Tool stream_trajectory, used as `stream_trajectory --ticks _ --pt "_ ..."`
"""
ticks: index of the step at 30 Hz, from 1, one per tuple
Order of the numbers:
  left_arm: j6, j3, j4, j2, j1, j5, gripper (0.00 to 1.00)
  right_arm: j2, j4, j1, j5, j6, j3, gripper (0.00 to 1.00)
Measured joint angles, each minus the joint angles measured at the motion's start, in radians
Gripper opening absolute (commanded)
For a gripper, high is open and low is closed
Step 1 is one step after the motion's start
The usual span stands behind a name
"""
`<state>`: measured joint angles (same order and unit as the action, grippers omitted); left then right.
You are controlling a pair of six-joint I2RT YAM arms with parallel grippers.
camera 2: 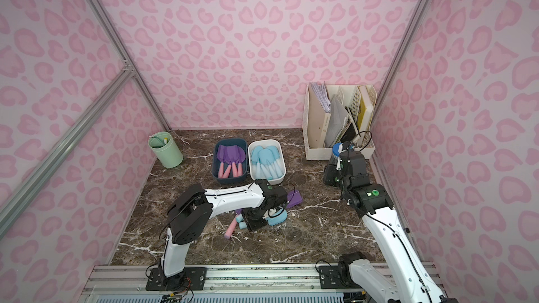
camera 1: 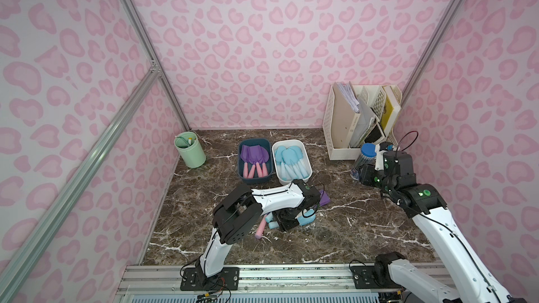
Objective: Sort the small shovels by color and place them into the storage box
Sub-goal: Pick up the shovel from the center of the board.
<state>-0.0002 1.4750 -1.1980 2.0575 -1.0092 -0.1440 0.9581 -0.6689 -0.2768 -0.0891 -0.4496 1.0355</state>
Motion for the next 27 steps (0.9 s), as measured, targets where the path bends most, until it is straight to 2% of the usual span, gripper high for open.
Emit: stream_trajectory --ticks 17,27 --pt "0.003 -0.009 0.003 0.000 -0.017 0.015 0.34 0.006 0.014 0.017 0.012 0.009 -0.011 0.50" --pt "0.002 -0.009 0.005 0.005 -0.031 0.022 0.33 -0.005 0.015 0.030 0.022 0.009 -0.028 0.50"
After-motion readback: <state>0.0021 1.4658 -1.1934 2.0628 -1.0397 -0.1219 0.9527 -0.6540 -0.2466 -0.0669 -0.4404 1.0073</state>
